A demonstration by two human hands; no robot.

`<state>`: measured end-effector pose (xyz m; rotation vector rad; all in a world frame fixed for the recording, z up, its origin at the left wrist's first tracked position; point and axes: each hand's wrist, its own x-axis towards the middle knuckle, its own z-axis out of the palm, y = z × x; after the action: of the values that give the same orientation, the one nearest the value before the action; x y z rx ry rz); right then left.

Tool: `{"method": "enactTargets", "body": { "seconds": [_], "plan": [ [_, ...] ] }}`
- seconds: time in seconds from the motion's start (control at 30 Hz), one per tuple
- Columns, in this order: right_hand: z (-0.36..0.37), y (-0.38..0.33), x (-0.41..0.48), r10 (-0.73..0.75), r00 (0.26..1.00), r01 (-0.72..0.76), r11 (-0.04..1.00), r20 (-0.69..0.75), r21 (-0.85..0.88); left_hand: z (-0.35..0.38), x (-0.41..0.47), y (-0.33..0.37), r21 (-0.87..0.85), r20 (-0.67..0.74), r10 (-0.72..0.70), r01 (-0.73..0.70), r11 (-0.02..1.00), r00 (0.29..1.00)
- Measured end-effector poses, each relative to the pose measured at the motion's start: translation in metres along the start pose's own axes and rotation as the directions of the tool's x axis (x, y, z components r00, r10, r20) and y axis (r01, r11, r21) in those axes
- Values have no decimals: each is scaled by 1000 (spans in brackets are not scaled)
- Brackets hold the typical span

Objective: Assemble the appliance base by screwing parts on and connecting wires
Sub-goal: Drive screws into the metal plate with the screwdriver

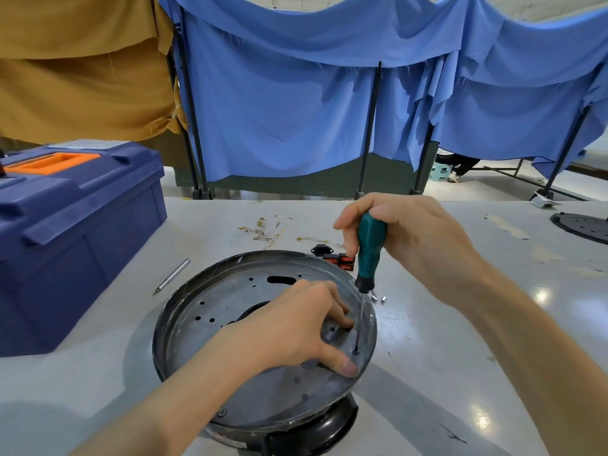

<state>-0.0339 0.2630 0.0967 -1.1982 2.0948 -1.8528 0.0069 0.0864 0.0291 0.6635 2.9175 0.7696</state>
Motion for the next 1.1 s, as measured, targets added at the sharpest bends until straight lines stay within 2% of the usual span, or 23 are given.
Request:
{"method": "enactTargets", "body": {
  "seconds": [0.1, 0.2, 0.3, 0.43, 0.53, 0.6, 0.73, 0.83, 0.9, 0.97, 1.0, 1.1],
  "plan": [
    [-18, -13, -3, -4, 995, 28, 970, 98, -240, 0, 0, -1, 11, 11, -1, 0, 1000, 1000],
    [-24, -22, -7, -31, 995, 65, 925, 97, -374, 0, 1, -1, 20, 16, -4, 3, 1000, 1000],
    [-19, -26, -9, -95, 995, 92, 899, 15, -429, -1, -1, 0, -33, -10, -18, 17, 999, 1000],
    [-4, -21, -11, -215, 965, 91, 814, -152, -574, -5, -5, 3, -268, 40, -39, 48, 962, 998],
    [12, -19, -10, -276, 938, 32, 671, -210, -740, -10, -6, 10, -462, 17, -37, 40, 886, 999],
    [23, -20, -11, -322, 913, -15, 588, -251, -809, -12, -6, 13, -534, -11, -12, 4, 846, 1000],
    [35, -22, -11, -364, 864, -183, 416, -347, -891, -9, -1, 23, -574, -64, 43, -72, 816, 997],
    [33, -20, -10, -404, 821, -266, 353, -403, -897, -6, 1, 30, -588, -101, 30, -85, 804, 994],
    [31, -17, -10, -391, 821, -297, 332, -417, -895, -5, 2, 31, -583, -124, 30, -98, 807, 992],
    [27, -17, -9, -358, 845, -273, 349, -397, -897, -6, 2, 31, -589, -137, 22, -99, 802, 990],
    [22, -18, -7, -318, 866, -237, 417, -386, -877, -7, 2, 31, -598, -141, 18, -100, 795, 990],
    [3, -28, -7, -97, 959, -100, 766, -267, -636, -12, 1, 30, -635, -138, 12, -98, 767, 990]
  ]
}}
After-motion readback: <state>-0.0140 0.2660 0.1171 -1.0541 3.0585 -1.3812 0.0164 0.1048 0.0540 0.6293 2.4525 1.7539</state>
